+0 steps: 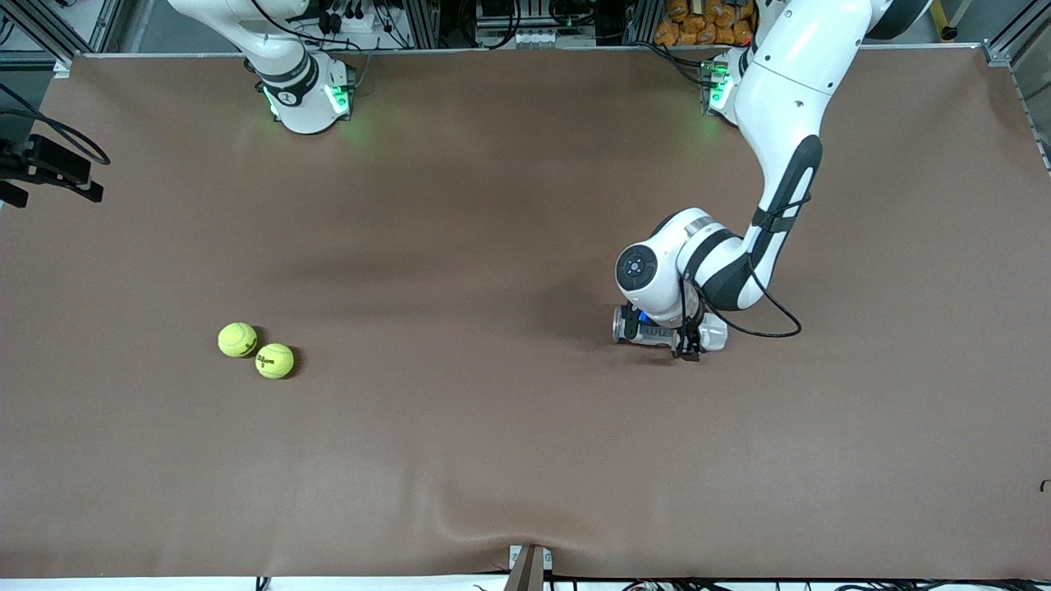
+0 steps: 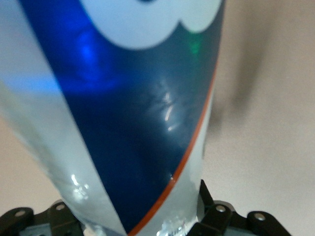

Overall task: Insert tennis ball vertically with right arm
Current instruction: 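Lift and tilt the tube upright with the left gripper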

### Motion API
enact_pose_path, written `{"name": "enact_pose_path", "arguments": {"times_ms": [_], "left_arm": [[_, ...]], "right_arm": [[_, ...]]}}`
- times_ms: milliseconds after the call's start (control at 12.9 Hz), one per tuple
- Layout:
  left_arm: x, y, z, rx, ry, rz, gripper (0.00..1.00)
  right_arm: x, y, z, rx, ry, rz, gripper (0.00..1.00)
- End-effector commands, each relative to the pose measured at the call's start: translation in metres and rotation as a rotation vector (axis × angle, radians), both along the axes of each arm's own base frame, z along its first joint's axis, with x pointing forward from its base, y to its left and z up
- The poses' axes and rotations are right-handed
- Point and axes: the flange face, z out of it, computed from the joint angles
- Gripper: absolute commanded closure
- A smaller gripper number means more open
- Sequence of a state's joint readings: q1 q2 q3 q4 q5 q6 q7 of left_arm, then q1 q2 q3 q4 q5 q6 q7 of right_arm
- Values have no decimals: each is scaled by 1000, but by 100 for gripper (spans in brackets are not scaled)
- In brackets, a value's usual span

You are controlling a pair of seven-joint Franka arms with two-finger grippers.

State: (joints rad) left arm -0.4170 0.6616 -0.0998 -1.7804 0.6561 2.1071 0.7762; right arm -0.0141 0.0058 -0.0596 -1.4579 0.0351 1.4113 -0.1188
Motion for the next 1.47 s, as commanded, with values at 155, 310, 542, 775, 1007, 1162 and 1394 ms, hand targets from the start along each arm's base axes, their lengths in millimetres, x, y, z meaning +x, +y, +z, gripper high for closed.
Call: {"name": "enact_pose_path", "arguments": {"times_ms": [155,310,542,775,1007,1162,1394], "left_arm": [[2,-34,21,-68,-116,84,18],[4,-55,35,-113,-156,111,18],[16,-79,62,-237,-180,207,17],[22,-103,78,-426,-239,306,17],[29,-119,82,-609,-316,379,17],[32,-129,84,-727,-354,409,17],[33,-143,81,-910,-398,472,17]], "right_arm": [[-6,-4,2,17,0,1,0],[-6,-4,2,17,0,1,0],[-8,0,1,17,18,9,0],[-3,4,-7,16,33,17,0],[8,-10,-26,9,68,-4,0],[8,-14,-28,4,71,-14,0],[12,-22,-36,7,85,-29,0]]}}
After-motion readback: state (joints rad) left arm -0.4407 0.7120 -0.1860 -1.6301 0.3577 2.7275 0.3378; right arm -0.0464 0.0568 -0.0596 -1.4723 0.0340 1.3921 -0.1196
